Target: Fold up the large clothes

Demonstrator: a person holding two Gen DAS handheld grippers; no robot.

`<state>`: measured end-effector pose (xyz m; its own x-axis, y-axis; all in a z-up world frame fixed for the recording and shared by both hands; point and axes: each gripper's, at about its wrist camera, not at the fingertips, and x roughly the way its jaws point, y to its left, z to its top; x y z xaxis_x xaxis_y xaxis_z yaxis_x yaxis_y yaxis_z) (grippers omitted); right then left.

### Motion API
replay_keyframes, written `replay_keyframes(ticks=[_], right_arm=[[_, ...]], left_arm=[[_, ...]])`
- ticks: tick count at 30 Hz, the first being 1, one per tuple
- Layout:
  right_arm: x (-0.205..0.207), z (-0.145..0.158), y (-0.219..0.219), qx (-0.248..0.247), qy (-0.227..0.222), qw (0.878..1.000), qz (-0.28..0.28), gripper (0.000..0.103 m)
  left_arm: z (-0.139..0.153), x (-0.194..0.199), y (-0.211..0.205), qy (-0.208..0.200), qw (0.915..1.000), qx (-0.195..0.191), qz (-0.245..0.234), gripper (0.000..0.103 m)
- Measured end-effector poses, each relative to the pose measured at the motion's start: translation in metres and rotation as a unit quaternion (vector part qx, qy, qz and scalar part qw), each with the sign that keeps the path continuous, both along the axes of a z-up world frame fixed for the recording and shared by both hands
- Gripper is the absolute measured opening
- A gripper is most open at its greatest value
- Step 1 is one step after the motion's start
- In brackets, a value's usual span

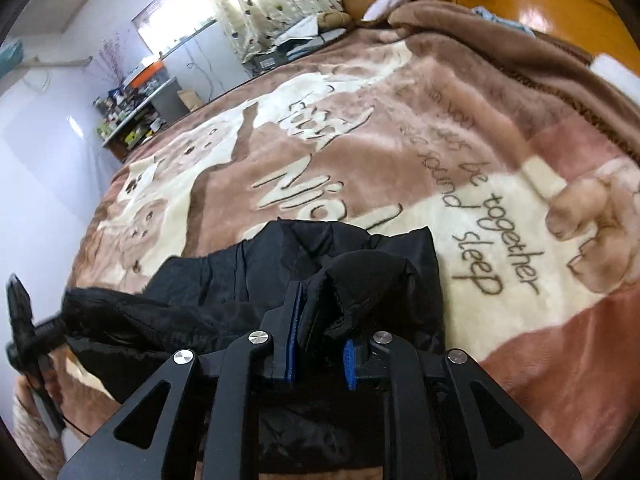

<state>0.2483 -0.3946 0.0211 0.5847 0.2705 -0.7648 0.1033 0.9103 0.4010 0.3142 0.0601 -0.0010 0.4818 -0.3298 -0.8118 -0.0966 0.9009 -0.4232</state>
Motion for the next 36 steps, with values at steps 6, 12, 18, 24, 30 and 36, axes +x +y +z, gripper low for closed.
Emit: replay_keyframes(ticks=[6, 12, 18, 24, 30, 36], right_arm=[[0.01, 0.006, -0.012, 0.05, 0.007, 0.999, -0.005, 0.028], [0.014, 0.03, -0.017, 0.051, 0.0, 0.999, -0.008, 0.036], [0.01, 0.057, -0.009, -0.028, -0.044, 0.999, 0.007, 0.04], [-0.012, 0.064, -0.004, -0.071, -0.091, 0.992, 0.056, 0.051], [-0.027, 0.023, -0.009, -0.111, -0.066, 0.987, 0.097, 0.068], [0.005, -0.032, -0.02, -0.062, -0.008, 0.993, 0.099, 0.07]], left_arm=[[0.001, 0.002, 0.028, -0.002, 0.9957, -0.089, 0.028, 0.039], [0.011, -0.001, 0.035, -0.001, 0.9955, -0.091, 0.026, 0.044], [0.051, -0.014, 0.053, -0.087, 0.9927, -0.022, 0.081, 0.077], [0.051, -0.03, 0.059, -0.095, 0.9947, 0.01, 0.039, 0.086], [0.003, -0.031, 0.039, -0.044, 0.997, 0.045, -0.044, 0.086], [-0.031, -0.001, 0.013, -0.022, 0.9948, 0.073, -0.068, 0.086]])
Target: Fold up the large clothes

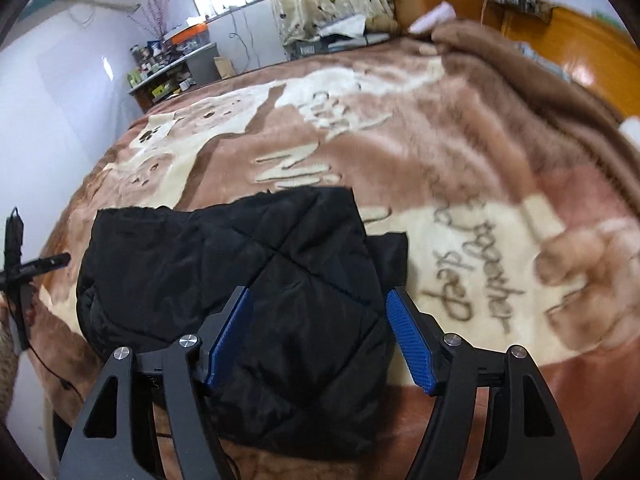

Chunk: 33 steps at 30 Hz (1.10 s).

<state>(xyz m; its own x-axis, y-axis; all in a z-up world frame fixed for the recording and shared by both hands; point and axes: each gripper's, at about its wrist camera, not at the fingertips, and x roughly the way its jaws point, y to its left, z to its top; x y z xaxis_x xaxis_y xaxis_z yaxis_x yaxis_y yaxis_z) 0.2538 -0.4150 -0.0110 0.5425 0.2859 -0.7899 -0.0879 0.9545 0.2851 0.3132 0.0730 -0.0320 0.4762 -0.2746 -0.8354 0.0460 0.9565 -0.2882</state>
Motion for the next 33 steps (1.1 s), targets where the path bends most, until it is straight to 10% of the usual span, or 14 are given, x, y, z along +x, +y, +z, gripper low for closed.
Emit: replay_keyframes(ticks=[10, 16, 23, 33], right_arm=[[0.065, -0.05, -0.003, 0.071, 0.069, 0.995, -0.011, 0.073], [0.056, -0.034, 0.008, 0.05, 0.032, 0.998, 0.002, 0.018], [0.04, 0.016, 0.018, -0.006, -0.085, 0.996, -0.009, 0.015], [0.092, -0.073, 0.042, -0.106, 0.089, 0.99, -0.009, 0.02]], left_arm=[[-0.026, 0.054, -0.031, 0.038, 0.9986, 0.031, -0.022, 0.086], [-0.021, 0.056, -0.037, 0.036, 0.9984, 0.041, -0.014, 0.032], [0.004, 0.054, -0.026, -0.029, 0.9992, 0.017, 0.02, 0.026], [-0.059, 0.08, -0.047, 0.038, 0.9952, 0.09, -0.012, 0.031]])
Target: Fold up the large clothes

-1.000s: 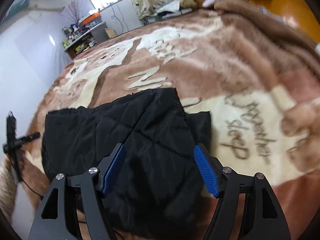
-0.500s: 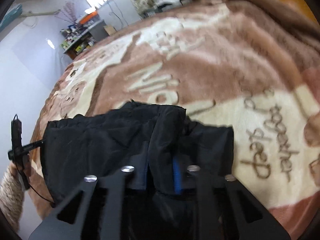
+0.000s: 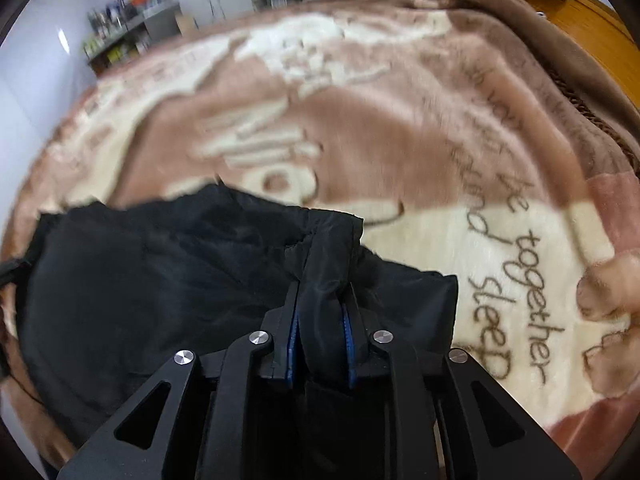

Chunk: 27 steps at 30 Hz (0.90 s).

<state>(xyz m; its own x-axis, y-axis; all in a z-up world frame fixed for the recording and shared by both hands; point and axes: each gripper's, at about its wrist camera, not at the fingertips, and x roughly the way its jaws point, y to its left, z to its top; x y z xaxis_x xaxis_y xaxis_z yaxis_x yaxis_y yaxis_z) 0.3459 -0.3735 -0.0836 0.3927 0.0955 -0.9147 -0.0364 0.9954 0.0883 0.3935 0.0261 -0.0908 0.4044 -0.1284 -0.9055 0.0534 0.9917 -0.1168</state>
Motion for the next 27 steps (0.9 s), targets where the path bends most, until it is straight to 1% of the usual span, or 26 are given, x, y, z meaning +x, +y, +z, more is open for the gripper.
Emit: replay_keyframes(ticks=[2, 5, 7, 9, 10, 12, 14, 15, 16, 17, 19, 21, 22, 23, 25, 26, 27], right_arm=[[0.005, -0.009, 0.0, 0.0, 0.024, 1.0, 0.001, 0.02], [0.008, -0.017, 0.004, -0.019, 0.04, 0.999, 0.012, 0.021], [0.009, -0.024, 0.01, -0.045, 0.049, 0.997, 0.026, 0.021], [0.009, -0.025, 0.016, -0.059, 0.055, 0.996, 0.025, 0.022], [0.01, -0.025, 0.017, -0.061, 0.057, 0.996, 0.025, 0.024], [0.01, -0.021, 0.014, -0.057, 0.059, 0.997, 0.015, 0.024], [0.007, -0.006, 0.007, -0.049, 0.047, 0.998, -0.019, 0.03], [0.005, 0.004, 0.004, -0.039, 0.036, 0.998, -0.035, 0.031], [-0.001, 0.015, 0.0, -0.025, 0.016, 0.998, -0.048, 0.033], [-0.009, 0.029, -0.004, -0.014, -0.011, 0.998, -0.062, 0.035], [-0.025, 0.052, -0.004, -0.004, -0.05, 0.996, -0.076, 0.039], [-0.047, 0.077, 0.003, 0.007, -0.097, 0.994, -0.057, 0.04], [-0.063, 0.09, 0.007, 0.011, -0.126, 0.991, -0.049, 0.044], [-0.073, 0.098, 0.011, 0.012, -0.142, 0.989, -0.043, 0.052], [-0.092, 0.112, 0.025, 0.005, -0.171, 0.984, -0.04, 0.06], [-0.103, 0.115, 0.033, 0.013, -0.182, 0.983, -0.034, 0.061], [-0.107, 0.113, 0.042, 0.024, -0.183, 0.983, -0.018, 0.062]], left_arm=[[-0.006, 0.004, 0.002, 0.014, 0.9999, -0.006, -0.001, 0.031], [-0.017, 0.007, 0.002, 0.03, 0.9994, -0.013, 0.005, 0.031], [-0.023, 0.008, -0.004, 0.032, 0.9995, 0.001, 0.003, 0.031], [-0.024, 0.008, -0.011, 0.029, 0.9994, 0.02, 0.002, 0.031], [-0.024, 0.007, -0.013, 0.028, 0.9991, 0.03, 0.003, 0.033], [-0.017, 0.006, -0.017, 0.021, 0.9985, 0.051, 0.0, 0.036], [-0.005, 0.004, -0.014, 0.021, 0.9984, 0.052, 0.011, 0.042], [0.001, 0.002, -0.011, 0.023, 0.9987, 0.043, 0.014, 0.043], [0.008, 0.0, -0.007, 0.021, 0.9993, 0.028, 0.016, 0.046], [0.019, -0.005, 0.0, 0.014, 0.9996, 0.012, 0.023, 0.052], [0.041, -0.018, 0.011, -0.007, 0.999, -0.005, 0.043, 0.053], [0.061, -0.036, 0.018, -0.036, 0.9974, -0.022, 0.058, 0.059], [0.074, -0.051, 0.019, -0.055, 0.9958, -0.03, 0.067, 0.066], [0.082, -0.062, 0.017, -0.07, 0.9947, -0.03, 0.069, 0.07], [0.094, -0.084, 0.007, -0.092, 0.993, -0.029, 0.068, 0.07], [0.097, -0.096, -0.005, -0.108, 0.992, -0.032, 0.056, 0.071], [0.096, -0.102, -0.015, -0.112, 0.9922, -0.034, 0.044, 0.071]])
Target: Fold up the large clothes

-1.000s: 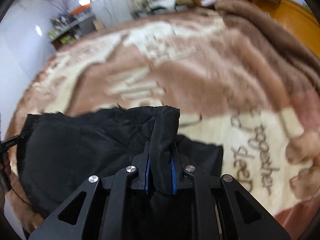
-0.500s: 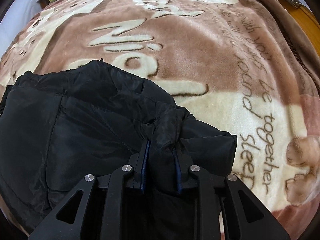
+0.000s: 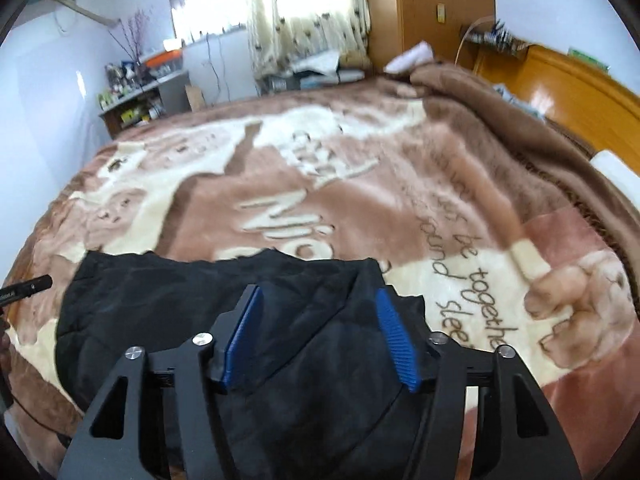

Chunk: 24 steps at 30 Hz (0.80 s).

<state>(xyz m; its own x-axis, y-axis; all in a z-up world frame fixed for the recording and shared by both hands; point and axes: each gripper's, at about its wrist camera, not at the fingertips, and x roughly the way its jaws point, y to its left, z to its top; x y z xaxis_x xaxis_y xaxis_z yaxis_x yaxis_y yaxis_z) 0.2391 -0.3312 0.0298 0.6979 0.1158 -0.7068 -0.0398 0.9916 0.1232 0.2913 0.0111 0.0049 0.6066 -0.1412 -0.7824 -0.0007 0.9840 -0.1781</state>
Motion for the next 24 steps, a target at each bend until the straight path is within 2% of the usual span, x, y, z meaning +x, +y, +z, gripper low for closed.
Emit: replay_keyframes(ticks=[3, 4, 6, 7, 9, 12, 14, 18, 24], right_arm=[[-0.007, -0.023, 0.039, -0.022, 0.03, 0.998, 0.048, 0.062], [-0.007, -0.034, 0.052, -0.044, 0.034, 0.997, 0.055, 0.062], [-0.007, -0.052, 0.068, -0.052, 0.043, 0.996, 0.066, 0.062], [-0.006, -0.061, 0.072, -0.043, 0.053, 0.995, 0.066, 0.062], [0.002, -0.082, 0.073, -0.044, 0.07, 0.995, 0.055, 0.062], [0.01, -0.111, 0.069, -0.024, 0.086, 0.995, 0.045, 0.063], [0.012, -0.129, 0.073, -0.039, 0.092, 0.994, 0.052, 0.063], [0.019, -0.152, 0.079, -0.061, 0.113, 0.991, 0.041, 0.063], [0.031, -0.161, 0.075, -0.041, 0.138, 0.989, 0.045, 0.064]], left_arm=[[-0.024, -0.009, -0.04, 0.028, 0.9985, 0.005, -0.047, 0.071], [-0.035, -0.009, -0.05, 0.034, 0.9982, 0.006, -0.049, 0.071], [-0.053, -0.005, -0.061, 0.052, 0.9974, 0.018, -0.047, 0.071], [-0.062, -0.001, -0.064, 0.056, 0.9971, 0.037, -0.036, 0.072], [-0.078, 0.004, -0.064, 0.069, 0.996, 0.048, -0.031, 0.074], [-0.101, 0.014, -0.067, 0.074, 0.9927, 0.075, -0.06, 0.08], [-0.117, 0.017, -0.071, 0.079, 0.9901, 0.092, -0.07, 0.081], [-0.138, 0.027, -0.074, 0.108, 0.9886, 0.088, -0.058, 0.081], [-0.146, 0.039, -0.074, 0.123, 0.9869, 0.084, -0.062, 0.081]])
